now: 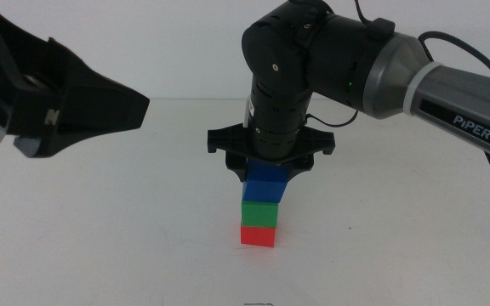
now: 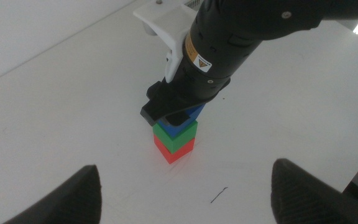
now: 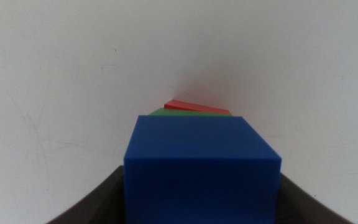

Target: Stack red cubes first, then green, then blue cubes in a specific spot.

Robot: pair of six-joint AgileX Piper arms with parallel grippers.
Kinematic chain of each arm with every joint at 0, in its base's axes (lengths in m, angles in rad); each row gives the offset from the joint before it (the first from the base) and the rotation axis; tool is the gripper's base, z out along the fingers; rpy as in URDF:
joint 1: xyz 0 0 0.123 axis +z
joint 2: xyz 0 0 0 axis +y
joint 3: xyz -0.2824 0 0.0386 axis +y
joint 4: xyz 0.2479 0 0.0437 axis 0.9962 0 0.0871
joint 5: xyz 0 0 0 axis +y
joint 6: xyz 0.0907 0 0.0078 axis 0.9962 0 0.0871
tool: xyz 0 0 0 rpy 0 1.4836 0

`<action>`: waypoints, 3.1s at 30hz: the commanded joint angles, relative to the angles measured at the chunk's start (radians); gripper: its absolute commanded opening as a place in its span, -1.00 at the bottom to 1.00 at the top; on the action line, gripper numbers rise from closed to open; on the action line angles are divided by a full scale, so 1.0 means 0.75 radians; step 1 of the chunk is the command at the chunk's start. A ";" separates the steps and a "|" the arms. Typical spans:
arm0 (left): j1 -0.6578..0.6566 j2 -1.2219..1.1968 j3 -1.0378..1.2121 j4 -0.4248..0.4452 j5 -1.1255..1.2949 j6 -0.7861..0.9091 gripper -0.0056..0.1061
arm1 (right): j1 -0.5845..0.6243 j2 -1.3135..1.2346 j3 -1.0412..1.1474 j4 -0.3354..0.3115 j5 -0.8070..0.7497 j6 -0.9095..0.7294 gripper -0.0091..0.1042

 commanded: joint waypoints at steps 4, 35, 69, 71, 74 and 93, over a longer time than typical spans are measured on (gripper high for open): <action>-0.002 -0.014 -0.028 -0.048 -0.078 -0.005 0.78 | 0.005 -0.073 -0.043 -0.031 0.002 -0.002 0.25; -0.002 -0.014 -0.028 -0.048 -0.078 -0.005 0.78 | -0.629 -0.954 0.451 0.120 -0.487 -0.789 0.33; 0.254 -0.257 0.505 0.486 -1.127 -0.396 0.78 | -1.024 -1.295 0.894 0.348 -0.990 -1.141 0.33; 0.350 -0.301 0.567 0.501 -1.154 -0.396 0.78 | -1.024 -1.295 0.894 0.348 -0.990 -1.141 0.33; 0.462 -0.361 0.627 0.499 -1.156 -0.396 0.78 | -1.024 -1.295 0.894 0.348 -0.990 -1.141 0.33; 0.545 -0.567 0.822 0.489 -1.170 -0.399 0.78 | -1.024 -1.365 1.020 0.347 -1.121 -1.141 0.33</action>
